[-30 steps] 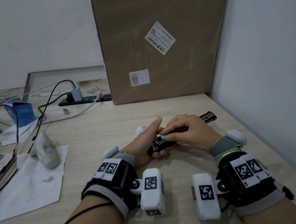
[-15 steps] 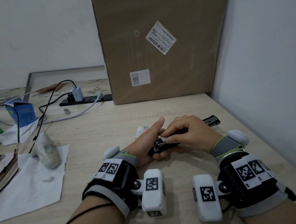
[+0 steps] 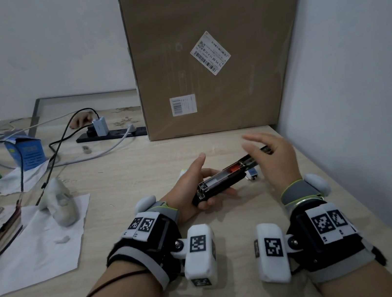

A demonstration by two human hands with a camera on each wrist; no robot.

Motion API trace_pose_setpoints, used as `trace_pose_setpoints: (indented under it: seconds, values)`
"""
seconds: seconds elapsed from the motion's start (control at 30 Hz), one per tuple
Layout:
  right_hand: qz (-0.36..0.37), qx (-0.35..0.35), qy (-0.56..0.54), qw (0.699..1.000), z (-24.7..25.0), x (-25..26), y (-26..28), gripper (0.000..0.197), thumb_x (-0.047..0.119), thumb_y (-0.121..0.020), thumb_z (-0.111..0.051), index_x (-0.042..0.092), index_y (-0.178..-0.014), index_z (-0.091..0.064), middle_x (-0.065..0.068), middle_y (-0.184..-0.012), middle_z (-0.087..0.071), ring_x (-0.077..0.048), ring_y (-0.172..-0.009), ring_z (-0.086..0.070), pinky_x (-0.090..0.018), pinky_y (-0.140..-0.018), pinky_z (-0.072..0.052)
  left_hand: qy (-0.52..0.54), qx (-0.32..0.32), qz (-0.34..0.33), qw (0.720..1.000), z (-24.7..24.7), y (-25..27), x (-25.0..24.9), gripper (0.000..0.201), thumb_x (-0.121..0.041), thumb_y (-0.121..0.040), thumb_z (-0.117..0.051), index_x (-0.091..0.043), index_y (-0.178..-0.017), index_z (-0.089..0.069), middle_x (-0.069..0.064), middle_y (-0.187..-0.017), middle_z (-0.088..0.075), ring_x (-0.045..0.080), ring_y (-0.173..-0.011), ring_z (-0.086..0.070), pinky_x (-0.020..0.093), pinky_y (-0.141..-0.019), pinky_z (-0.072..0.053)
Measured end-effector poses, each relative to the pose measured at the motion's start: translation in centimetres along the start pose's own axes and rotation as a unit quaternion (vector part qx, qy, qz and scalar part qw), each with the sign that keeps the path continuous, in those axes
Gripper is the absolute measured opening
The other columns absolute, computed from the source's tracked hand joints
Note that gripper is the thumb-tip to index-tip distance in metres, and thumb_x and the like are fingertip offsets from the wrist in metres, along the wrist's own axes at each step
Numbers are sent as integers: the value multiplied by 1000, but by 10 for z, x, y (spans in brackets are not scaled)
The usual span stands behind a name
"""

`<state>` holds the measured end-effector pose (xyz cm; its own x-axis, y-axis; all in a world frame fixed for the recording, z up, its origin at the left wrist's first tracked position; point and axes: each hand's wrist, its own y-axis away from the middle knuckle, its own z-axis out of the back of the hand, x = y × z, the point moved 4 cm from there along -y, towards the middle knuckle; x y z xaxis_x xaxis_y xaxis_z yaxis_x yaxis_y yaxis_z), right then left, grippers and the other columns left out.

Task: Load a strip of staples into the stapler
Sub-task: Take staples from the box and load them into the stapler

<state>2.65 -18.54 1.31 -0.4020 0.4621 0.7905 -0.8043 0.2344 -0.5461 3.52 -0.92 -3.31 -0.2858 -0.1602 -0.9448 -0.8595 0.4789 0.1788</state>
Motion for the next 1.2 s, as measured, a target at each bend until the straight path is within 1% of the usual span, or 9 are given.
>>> trace_pose_setpoints:
  seconds: [0.1,0.17,0.3,0.43,0.67,0.77,0.83,0.93,1.2]
  values:
    - [-82,-127,69,986,13,-15,-1,34,29,-84,-61,22,-117,-60,-4,-127,-59,-23,-123,-45,-40,-105,-34,16,-13,-12,1000,3,0,-4,58,-59,-92,-33,-7,-105,-56,27,-90,-72,15,-29,-41,16,-30,-23]
    - [-110,-150,5,983,16,-16,-2,43,28,-88,-56,17,-129,-48,-5,-138,-49,-22,-129,-41,-34,-105,-31,34,-11,-22,999,3,1,-7,59,-57,-93,-32,-7,-103,-61,26,-90,-72,14,-28,-41,15,-29,-22]
    - [-215,-75,-199,953,2,-18,2,48,38,-93,-46,27,-137,-33,-3,-136,-51,-15,-112,-57,-30,-96,-42,66,-6,-23,998,5,5,-10,61,-57,-93,-32,-7,-104,-66,26,-89,-72,13,-28,-41,15,-28,-22]
    - [-254,-17,-394,883,-11,-20,3,58,30,-93,-50,31,-143,-19,-9,-121,-58,-21,-91,-65,-35,-81,-53,77,-11,-10,997,5,7,-10,62,-58,-92,-34,-7,-109,-64,26,-88,-73,13,-28,-41,14,-27,-23]
    - [-228,26,-506,831,-11,-16,2,18,15,-95,-44,10,-111,-50,-9,-95,-72,-22,-81,-71,-35,-77,-60,90,1,14,996,2,11,-12,68,-58,-91,-36,-1,-114,-64,26,-104,-70,19,-40,-58,17,-31,-37]
    - [-216,-31,-515,829,-4,-20,-1,15,13,-94,-46,13,-108,-51,-9,-91,-65,-17,-74,-71,-33,-77,-59,145,-36,-7,989,8,10,-16,59,-50,-92,-43,2,-113,-61,19,-99,-71,27,-68,-72,24,-56,-59]
    - [-206,-59,-515,830,1,-24,-3,14,13,-93,-49,16,-106,-53,-7,-92,-63,-18,-82,-69,-36,-82,-58,183,-46,-40,981,12,9,-18,48,-40,-94,-47,4,-112,-59,20,-99,-69,29,-78,-74,25,-67,-60]
    - [-186,-59,-473,859,3,-25,-4,17,13,-90,-55,16,-107,-57,-3,-89,-69,-18,-87,-65,-33,-82,-58,200,-57,-76,975,16,7,-18,30,-22,-96,-48,4,-106,-60,20,-95,-71,28,-81,-74,23,-69,-60]
    - [-130,15,-349,928,-5,-10,1,27,9,-77,-68,13,-104,-70,3,-89,-73,-7,-79,-65,-23,-74,-50,139,-35,-72,987,10,5,-13,35,-6,-97,-41,6,-129,-48,27,-118,-62,27,-86,-74,25,-73,-59]
